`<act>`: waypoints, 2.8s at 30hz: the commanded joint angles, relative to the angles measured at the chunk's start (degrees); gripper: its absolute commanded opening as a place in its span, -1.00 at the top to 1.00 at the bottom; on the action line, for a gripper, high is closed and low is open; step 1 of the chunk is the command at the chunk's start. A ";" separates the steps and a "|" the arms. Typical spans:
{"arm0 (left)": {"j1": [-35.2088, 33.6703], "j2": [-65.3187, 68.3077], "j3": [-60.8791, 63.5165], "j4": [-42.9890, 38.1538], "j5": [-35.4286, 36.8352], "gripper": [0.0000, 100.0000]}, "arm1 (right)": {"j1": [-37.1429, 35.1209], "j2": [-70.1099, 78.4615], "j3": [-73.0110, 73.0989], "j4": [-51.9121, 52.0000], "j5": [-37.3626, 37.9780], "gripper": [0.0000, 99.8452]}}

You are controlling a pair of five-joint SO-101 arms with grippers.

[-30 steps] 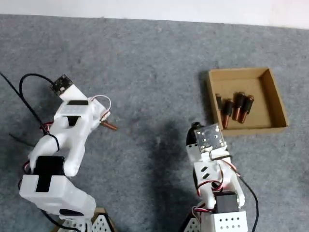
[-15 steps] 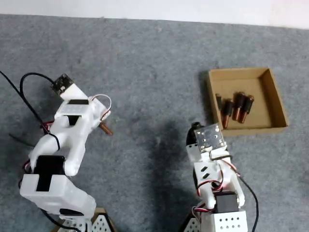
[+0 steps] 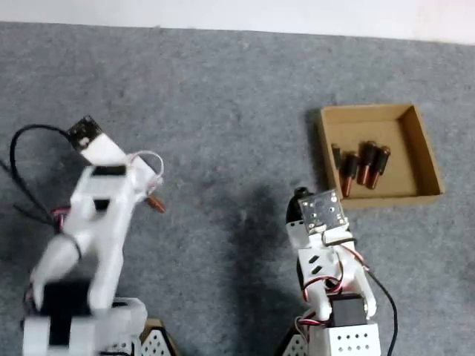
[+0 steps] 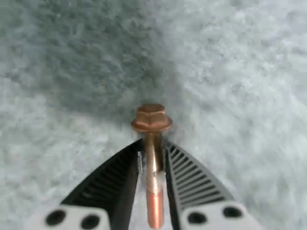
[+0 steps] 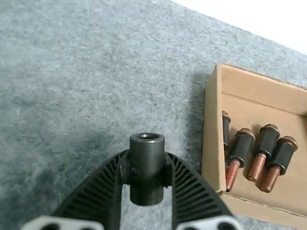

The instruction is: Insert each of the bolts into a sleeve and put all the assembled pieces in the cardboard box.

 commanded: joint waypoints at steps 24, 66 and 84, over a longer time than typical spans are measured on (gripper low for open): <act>12.18 -89.10 45.67 -11.52 -1.32 0.99 | -27.56 -1.19 6.64 -2.86 5.45 0.99; 25.54 -93.76 49.10 -15.30 4.48 0.99 | -32.66 -1.19 6.81 -7.52 5.63 0.99; 24.92 -93.76 40.48 -6.95 4.84 0.99 | -32.48 -1.19 6.81 -7.43 8.26 0.99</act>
